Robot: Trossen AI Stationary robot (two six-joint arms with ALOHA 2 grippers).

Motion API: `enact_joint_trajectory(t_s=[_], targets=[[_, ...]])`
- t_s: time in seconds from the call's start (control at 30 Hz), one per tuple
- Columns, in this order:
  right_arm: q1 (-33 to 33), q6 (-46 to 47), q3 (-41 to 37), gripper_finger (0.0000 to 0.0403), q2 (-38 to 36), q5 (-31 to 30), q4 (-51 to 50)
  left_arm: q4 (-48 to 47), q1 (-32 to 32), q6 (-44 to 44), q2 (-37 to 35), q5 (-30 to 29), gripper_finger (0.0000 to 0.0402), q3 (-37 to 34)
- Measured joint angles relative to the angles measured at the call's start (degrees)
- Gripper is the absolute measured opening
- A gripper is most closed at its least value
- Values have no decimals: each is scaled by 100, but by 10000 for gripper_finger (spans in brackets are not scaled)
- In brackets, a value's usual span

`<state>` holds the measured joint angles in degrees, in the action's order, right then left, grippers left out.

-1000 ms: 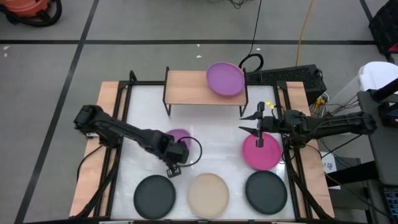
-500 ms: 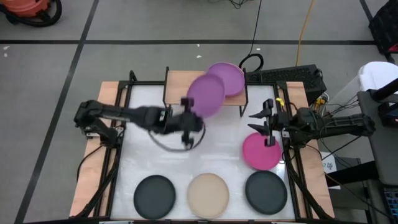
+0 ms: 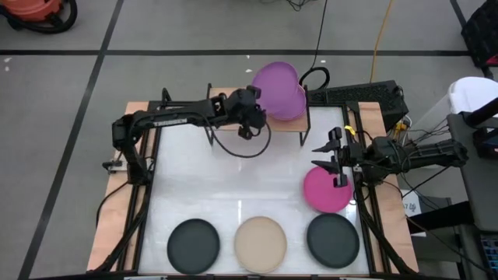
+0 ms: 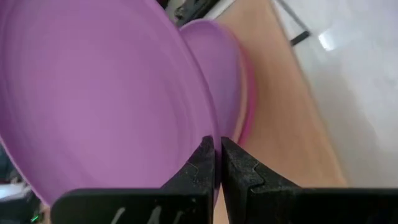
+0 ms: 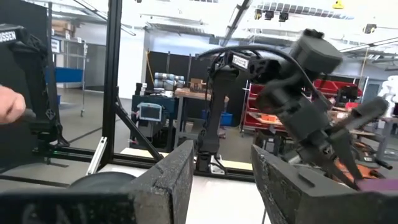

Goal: Place and stack plates onto a shelf
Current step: Stack the purple plate on top of the purple plate on the shelf

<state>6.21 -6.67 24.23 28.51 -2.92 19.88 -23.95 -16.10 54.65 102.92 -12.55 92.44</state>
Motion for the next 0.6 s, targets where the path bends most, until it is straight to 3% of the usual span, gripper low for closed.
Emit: enact_joint_trajectory(t_s=[0.6], targets=[[7,36,0,141,42,-19,-125,327,-214,253,524,202,10,9]])
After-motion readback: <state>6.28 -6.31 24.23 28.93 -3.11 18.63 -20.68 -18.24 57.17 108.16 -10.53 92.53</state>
